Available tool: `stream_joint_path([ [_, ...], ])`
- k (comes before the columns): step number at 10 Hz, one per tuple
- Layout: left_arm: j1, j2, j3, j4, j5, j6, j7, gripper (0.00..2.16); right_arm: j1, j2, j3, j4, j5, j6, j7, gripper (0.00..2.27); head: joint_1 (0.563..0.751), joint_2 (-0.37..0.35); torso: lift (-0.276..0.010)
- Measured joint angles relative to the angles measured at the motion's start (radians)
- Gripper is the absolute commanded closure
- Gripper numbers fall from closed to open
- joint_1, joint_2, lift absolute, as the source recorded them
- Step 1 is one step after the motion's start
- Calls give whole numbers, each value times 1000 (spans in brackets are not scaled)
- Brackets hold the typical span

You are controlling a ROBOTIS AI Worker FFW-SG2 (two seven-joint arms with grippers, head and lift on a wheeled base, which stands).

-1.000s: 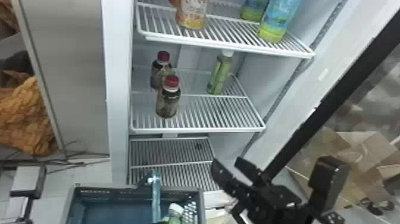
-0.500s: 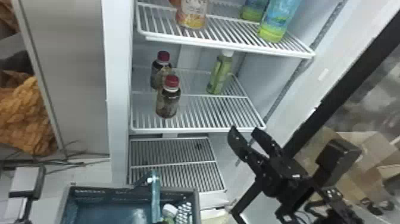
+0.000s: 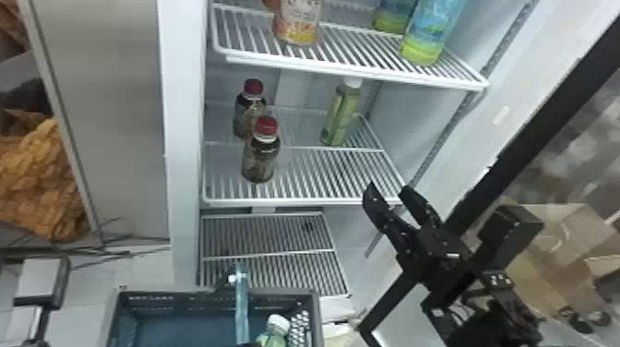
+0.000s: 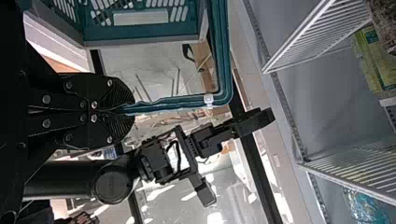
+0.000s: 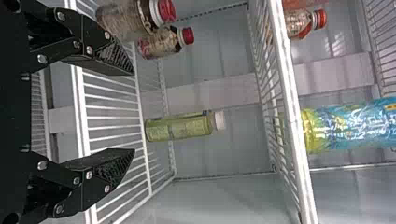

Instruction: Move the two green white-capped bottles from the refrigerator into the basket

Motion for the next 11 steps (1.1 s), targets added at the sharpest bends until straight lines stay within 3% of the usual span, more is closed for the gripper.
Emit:
stream_joint_path([
  [6,-1,-1,0,0,2,-1,0,1148,-175,-10,21,229,45,-109,-7,481,695,-350,-263],
  [11,-6,-1,-4,-1,1,-1,1,1148,-312,-20,41,385,76,-166,-14,208,695,-350,-263],
])
